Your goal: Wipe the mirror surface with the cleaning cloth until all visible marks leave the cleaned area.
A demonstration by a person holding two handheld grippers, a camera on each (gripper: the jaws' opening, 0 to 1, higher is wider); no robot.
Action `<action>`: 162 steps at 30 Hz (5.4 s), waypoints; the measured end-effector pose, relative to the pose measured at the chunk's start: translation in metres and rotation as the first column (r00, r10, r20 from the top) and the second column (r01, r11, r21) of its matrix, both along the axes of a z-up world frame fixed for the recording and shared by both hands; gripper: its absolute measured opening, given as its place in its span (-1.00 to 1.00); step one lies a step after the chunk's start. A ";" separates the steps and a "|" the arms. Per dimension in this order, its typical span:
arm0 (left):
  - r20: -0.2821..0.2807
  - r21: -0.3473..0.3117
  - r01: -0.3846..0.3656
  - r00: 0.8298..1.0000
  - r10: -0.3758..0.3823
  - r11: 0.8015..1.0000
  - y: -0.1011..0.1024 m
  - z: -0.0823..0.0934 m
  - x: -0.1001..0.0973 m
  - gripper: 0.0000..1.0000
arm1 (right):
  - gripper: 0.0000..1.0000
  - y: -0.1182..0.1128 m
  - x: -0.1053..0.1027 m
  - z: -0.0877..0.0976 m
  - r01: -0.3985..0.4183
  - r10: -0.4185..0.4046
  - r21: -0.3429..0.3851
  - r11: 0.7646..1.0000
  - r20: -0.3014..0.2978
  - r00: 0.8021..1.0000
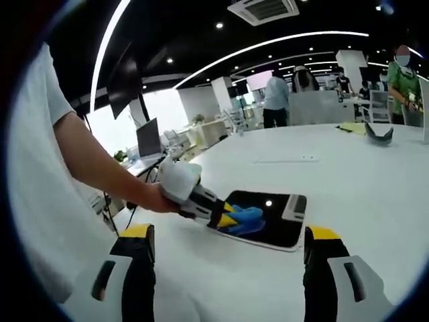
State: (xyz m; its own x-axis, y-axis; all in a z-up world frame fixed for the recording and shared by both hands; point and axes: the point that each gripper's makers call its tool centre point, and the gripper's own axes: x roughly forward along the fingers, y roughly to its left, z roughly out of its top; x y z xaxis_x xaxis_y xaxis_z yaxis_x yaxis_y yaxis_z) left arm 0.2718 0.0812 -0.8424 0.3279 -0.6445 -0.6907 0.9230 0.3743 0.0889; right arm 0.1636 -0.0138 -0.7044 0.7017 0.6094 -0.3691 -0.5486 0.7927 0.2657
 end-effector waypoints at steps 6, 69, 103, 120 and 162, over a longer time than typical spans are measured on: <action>0.005 0.020 0.036 0.999 -0.037 0.999 -0.006 -0.001 0.000 -0.87 | 0.85 -0.001 0.001 0.000 0.000 0.000 -0.005 1.000 0.005 1.000; -0.047 -0.019 0.094 0.994 -0.095 0.995 -0.062 -0.001 -0.008 -0.86 | 0.98 -0.005 0.003 -0.004 0.020 -0.021 -0.013 1.000 -0.021 1.000; -0.054 -0.030 0.165 0.985 -0.166 0.986 -0.100 -0.001 -0.018 -0.86 | 1.00 -0.016 0.002 -0.005 0.046 -0.046 -0.012 0.999 -0.026 0.999; -0.058 -0.035 0.186 0.980 -0.188 0.982 -0.111 -0.001 -0.020 -0.86 | 1.00 -0.022 0.003 -0.006 0.066 -0.066 -0.014 0.998 -0.040 0.997; -0.114 -0.113 0.103 0.987 -0.115 0.988 -0.129 -0.001 -0.014 -0.87 | 0.99 -0.018 0.000 -0.013 0.055 -0.059 -0.050 0.997 -0.073 0.996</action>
